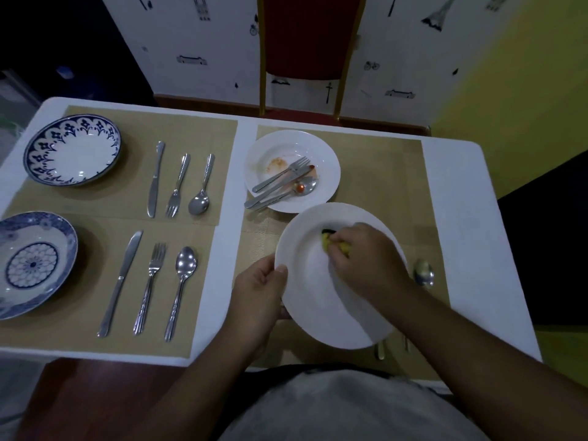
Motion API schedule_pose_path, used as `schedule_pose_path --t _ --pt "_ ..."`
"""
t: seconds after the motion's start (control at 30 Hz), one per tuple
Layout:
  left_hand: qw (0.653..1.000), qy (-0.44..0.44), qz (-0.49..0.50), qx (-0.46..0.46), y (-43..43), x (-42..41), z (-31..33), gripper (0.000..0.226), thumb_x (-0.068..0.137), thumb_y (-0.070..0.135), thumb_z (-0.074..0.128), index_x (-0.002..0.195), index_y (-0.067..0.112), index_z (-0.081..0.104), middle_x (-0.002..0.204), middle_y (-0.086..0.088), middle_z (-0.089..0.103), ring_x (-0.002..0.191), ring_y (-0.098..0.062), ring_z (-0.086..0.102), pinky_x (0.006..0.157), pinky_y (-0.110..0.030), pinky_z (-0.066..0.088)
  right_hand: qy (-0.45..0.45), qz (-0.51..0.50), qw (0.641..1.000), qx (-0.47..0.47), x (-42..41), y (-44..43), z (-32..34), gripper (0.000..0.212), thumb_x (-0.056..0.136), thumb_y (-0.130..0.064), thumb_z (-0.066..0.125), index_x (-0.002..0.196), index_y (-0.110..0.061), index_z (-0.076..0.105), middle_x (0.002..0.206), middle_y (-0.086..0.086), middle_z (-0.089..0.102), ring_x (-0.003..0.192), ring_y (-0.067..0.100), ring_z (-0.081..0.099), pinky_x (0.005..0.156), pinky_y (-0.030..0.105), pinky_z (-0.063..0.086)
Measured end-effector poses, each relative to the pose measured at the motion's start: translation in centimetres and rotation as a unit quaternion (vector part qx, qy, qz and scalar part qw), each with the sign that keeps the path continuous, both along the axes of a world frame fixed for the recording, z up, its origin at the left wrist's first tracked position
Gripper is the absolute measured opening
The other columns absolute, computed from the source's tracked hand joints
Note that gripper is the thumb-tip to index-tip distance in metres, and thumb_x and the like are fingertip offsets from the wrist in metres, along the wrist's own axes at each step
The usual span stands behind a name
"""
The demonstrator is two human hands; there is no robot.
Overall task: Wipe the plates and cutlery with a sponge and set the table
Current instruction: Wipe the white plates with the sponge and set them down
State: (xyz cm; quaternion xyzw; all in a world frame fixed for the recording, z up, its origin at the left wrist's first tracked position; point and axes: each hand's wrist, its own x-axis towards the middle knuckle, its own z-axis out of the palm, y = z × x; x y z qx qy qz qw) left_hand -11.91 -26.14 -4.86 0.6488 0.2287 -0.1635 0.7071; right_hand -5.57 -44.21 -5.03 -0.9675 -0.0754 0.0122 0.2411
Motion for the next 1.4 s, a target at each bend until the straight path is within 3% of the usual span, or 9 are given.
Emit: schedule_pose_path --t 0.07,0.2,0.3,0.5,0.7,0.87,1.07,1.23,1.4 --pt "1.0 -0.002 -0.016 0.002 -0.2 -0.2 -0.1 0.026 0.104 0.017 0.05 0.114 0.027 0.071 0.099 0.0 0.078 0.087 -0.022 0.076 0.063 -0.042 0.062 -0.01 -0.034 0.999 0.031 0.2 0.4 -0.3 0.017 0.086 -0.028 0.061 0.096 -0.022 0.073 0.088 -0.004 0.067 0.079 0.01 0.056 0.071 0.027 0.044" --pt "1.0 -0.001 -0.021 0.002 0.5 0.3 -0.3 0.027 0.105 0.019 0.048 0.117 0.027 0.07 0.098 -0.003 0.078 0.089 -0.025 0.075 0.065 -0.04 0.061 0.016 0.161 0.986 0.032 -2.4 2.0 -0.2 0.02 0.087 -0.03 0.06 0.102 -0.03 0.073 0.086 -0.004 0.067 0.077 0.011 0.054 0.071 0.027 0.041" --pt "0.999 0.007 -0.033 0.0 0.9 0.3 -0.4 0.027 0.106 0.018 0.047 0.118 0.027 0.069 0.099 -0.004 0.078 0.09 -0.026 0.075 0.07 -0.045 0.063 0.034 0.209 0.977 0.024 -3.4 1.1 -0.3 0.019 0.088 -0.033 0.06 0.103 -0.032 0.072 0.083 -0.006 0.065 0.075 0.008 0.052 0.067 0.022 0.038" --pt "0.998 0.001 -0.07 -0.009 -0.8 -0.7 -0.3 0.028 0.105 0.016 0.047 0.121 0.024 0.069 0.107 -0.003 0.076 0.096 -0.027 0.073 0.07 -0.046 0.063 -0.08 -0.073 0.985 0.135 -0.3 1.0 -0.5 0.025 0.091 -0.022 0.062 0.113 -0.018 0.07 0.095 0.001 0.066 0.087 0.012 0.057 0.077 0.021 0.044" --pt "0.997 -0.012 -0.08 -0.017 0.1 -0.2 -0.2 0.028 0.107 0.017 0.045 0.123 0.021 0.068 0.108 -0.005 0.077 0.099 -0.026 0.074 0.07 -0.039 0.061 -0.035 0.134 0.986 0.092 -2.1 3.2 0.6 0.025 0.089 -0.025 0.061 0.112 -0.024 0.07 0.086 -0.003 0.059 0.08 0.012 0.053 0.069 0.023 0.043" --pt "0.997 -0.025 -0.067 -0.014 0.2 -0.1 0.0 0.031 0.105 0.013 0.047 0.125 0.027 0.066 0.107 0.001 0.078 0.095 -0.021 0.075 0.065 -0.036 0.061 -0.057 -0.079 0.99 0.1 1.7 1.3 0.1 0.019 0.087 -0.029 0.061 0.101 -0.021 0.071 0.094 -0.003 0.064 0.087 0.012 0.057 0.072 0.023 0.042" --pt "0.996 -0.018 -0.083 -0.023 0.6 0.1 -0.1 0.03 0.106 0.016 0.047 0.128 0.022 0.066 0.11 -0.005 0.077 0.1 -0.027 0.074 0.069 -0.038 0.061 -0.018 0.102 0.99 0.093 -1.2 3.4 0.7 0.024 0.087 -0.029 0.061 0.108 -0.021 0.07 0.094 -0.004 0.063 0.08 0.004 0.05 0.071 0.016 0.039" --pt "0.997 -0.028 -0.063 -0.019 1.2 0.5 -0.1 0.032 0.105 0.012 0.047 0.128 0.024 0.066 0.109 -0.002 0.077 0.096 -0.025 0.075 0.069 -0.043 0.062 -0.054 -0.051 0.994 0.08 2.5 0.6 0.2 0.018 0.085 -0.026 0.062 0.101 -0.021 0.071 0.093 0.001 0.064 0.086 0.016 0.056 0.074 0.026 0.041" --pt "0.999 -0.009 -0.028 -0.018 1.6 1.6 -0.2 0.029 0.106 0.014 0.047 0.122 0.019 0.07 0.103 -0.01 0.078 0.09 -0.03 0.074 0.066 -0.041 0.06 0.005 0.241 0.971 -0.007 -1.5 1.4 -0.1 0.022 0.086 -0.025 0.062 0.106 -0.028 0.071 0.096 -0.003 0.066 0.087 0.016 0.052 0.079 0.031 0.042"
